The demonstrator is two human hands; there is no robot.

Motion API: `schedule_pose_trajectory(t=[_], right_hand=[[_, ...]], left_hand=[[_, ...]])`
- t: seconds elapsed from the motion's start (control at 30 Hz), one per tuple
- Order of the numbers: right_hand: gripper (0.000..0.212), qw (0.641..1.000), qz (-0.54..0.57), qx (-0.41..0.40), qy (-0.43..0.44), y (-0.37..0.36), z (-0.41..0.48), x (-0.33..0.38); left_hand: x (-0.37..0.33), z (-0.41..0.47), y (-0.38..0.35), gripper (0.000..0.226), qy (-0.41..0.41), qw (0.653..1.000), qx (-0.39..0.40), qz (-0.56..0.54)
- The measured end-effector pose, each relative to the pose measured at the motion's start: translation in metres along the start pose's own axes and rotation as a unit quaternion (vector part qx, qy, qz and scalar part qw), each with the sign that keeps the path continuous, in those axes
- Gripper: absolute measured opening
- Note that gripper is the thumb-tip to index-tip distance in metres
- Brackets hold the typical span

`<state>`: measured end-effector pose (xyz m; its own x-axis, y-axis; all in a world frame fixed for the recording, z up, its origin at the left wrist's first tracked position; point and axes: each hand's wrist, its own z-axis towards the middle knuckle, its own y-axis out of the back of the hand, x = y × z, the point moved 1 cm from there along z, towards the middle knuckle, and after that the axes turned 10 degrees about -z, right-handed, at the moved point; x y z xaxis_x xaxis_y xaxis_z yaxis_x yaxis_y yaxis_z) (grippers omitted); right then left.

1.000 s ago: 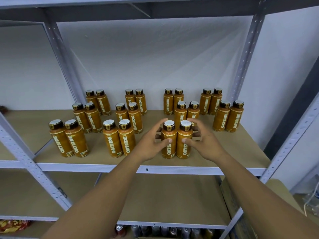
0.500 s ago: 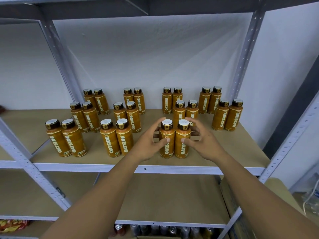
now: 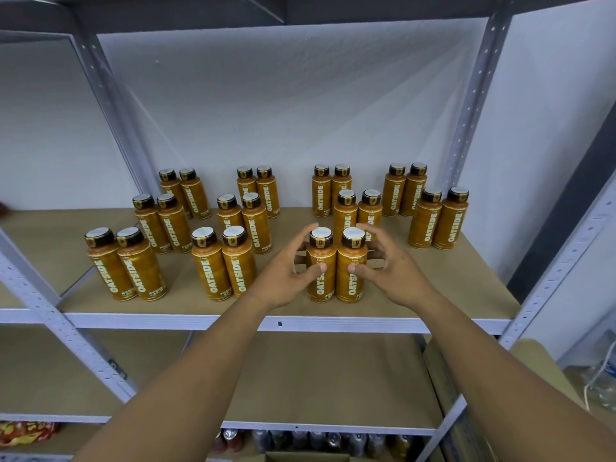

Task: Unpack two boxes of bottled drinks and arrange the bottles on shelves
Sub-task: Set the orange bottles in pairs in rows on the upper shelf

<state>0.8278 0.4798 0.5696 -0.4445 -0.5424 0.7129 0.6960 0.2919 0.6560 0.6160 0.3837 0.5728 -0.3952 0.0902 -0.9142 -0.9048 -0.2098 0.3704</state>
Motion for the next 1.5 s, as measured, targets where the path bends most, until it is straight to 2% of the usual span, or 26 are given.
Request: schedule_pose_trajectory(t=[1.2, 1.3, 1.5], right_hand=[[0.079, 1.0, -0.018, 0.011, -0.001, 0.004, 0.0, 0.003], [0.071, 1.0, 0.0, 0.005, -0.013, 0.01, 0.003, 0.007], [0.046, 0.999, 0.022, -0.045, -0.02, 0.039, 0.029, 0.013]], left_hand=[[0.002, 0.004, 0.002, 0.079, -0.012, 1.0, -0.003, 0.008], [-0.003, 0.006, 0.005, 0.077, -0.003, 1.0, -0.009, 0.0], [-0.031, 0.02, 0.017, 0.059, -0.024, 0.997, -0.072, -0.012]])
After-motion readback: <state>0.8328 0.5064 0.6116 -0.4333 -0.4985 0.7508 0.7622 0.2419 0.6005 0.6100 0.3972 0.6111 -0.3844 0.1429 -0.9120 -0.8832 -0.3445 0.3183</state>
